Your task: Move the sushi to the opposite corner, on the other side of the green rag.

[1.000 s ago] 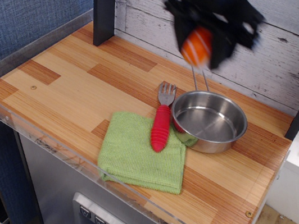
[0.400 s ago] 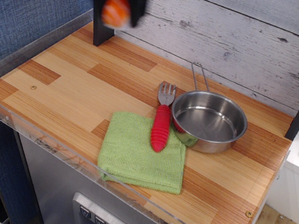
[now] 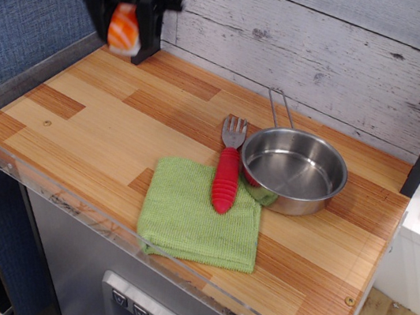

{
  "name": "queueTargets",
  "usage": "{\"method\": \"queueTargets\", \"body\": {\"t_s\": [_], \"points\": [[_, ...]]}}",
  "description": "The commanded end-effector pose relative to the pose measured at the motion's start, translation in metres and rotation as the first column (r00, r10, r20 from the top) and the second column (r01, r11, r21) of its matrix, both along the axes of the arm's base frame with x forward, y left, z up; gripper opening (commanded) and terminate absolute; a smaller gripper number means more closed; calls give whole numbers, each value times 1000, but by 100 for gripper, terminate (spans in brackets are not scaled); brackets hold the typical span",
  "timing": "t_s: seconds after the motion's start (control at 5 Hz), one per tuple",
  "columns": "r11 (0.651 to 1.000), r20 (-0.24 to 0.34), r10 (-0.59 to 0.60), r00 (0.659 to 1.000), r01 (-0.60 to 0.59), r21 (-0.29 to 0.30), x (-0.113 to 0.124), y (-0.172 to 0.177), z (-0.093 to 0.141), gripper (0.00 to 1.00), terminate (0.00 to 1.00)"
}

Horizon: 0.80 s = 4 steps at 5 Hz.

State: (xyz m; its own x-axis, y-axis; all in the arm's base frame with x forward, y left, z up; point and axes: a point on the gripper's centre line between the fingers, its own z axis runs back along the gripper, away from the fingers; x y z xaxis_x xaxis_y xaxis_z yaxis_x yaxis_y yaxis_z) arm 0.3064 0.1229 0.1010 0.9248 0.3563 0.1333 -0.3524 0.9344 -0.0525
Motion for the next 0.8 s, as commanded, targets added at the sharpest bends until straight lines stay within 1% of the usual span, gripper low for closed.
{"method": "queueTargets", "body": {"t_s": [0.0, 0.2, 0.6], "points": [[999, -29, 30, 999, -29, 35, 1, 21, -29, 0, 0], [999, -39, 25, 999, -24, 25, 9, 24, -48, 0, 0], [1000, -29, 22, 999, -22, 14, 17, 19, -72, 0, 0]]}}
